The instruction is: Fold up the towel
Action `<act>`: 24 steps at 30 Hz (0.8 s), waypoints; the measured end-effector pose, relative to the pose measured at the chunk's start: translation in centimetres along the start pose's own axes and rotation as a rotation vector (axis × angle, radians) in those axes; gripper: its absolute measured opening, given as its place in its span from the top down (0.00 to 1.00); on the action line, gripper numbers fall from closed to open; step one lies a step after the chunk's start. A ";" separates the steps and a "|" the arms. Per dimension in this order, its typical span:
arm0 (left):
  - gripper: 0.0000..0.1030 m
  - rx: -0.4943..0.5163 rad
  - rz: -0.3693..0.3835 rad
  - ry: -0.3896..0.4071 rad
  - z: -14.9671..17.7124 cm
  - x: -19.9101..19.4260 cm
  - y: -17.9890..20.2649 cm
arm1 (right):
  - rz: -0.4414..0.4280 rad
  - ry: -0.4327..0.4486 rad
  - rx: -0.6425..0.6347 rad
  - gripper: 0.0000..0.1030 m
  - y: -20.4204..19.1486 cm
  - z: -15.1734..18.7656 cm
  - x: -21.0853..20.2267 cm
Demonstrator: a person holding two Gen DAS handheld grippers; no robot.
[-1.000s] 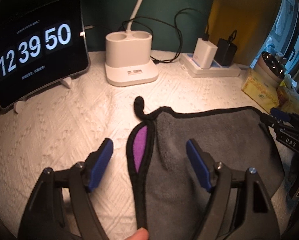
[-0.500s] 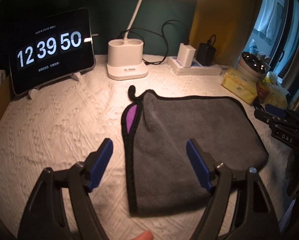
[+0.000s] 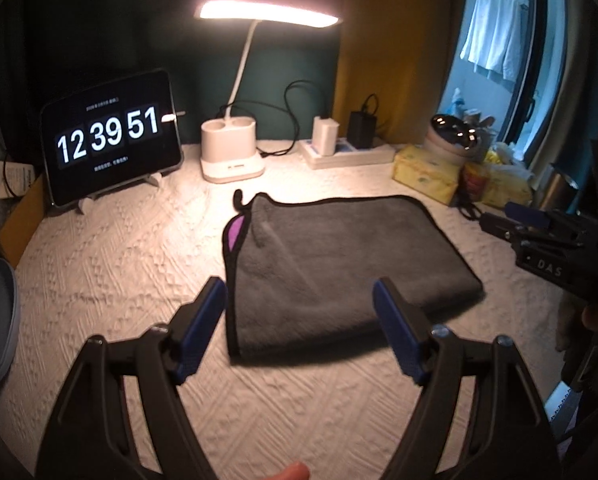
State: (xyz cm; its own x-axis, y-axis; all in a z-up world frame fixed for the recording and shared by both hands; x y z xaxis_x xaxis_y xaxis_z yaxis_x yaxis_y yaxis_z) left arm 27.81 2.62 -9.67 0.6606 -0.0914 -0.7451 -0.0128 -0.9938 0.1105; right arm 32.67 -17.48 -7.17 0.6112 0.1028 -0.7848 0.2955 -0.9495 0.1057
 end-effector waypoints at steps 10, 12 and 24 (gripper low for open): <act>0.25 0.021 0.005 0.073 1.4 -5.2 2.0 | -0.017 0.069 0.004 0.44 -1.0 1.4 -5.0; 0.25 0.023 0.008 0.087 1.7 -6.1 2.2 | -0.019 0.081 -0.001 0.44 -1.3 1.7 -6.0; 0.25 0.033 0.017 0.135 4.1 -10.5 3.3 | -0.020 0.157 -0.004 0.44 -2.4 3.2 -11.7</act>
State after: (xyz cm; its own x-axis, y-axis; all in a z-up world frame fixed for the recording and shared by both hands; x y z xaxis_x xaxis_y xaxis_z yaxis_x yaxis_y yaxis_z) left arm 17.78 0.07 -4.18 0.7552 -0.1006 -0.6478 -0.0476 -0.9940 0.0988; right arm 22.45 -17.36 -0.17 0.7124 0.1674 -0.6815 0.3119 -0.9455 0.0937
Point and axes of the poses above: each gripper's, at about its wrist camera, not at the fingertips, and x roughly the way its jaws point, y to its right, z to its underside, the point moved 7 cm from there along x, roughly the way its jaws point, and after that the axes turned 8 degrees about -y, right-handed, at the moved point
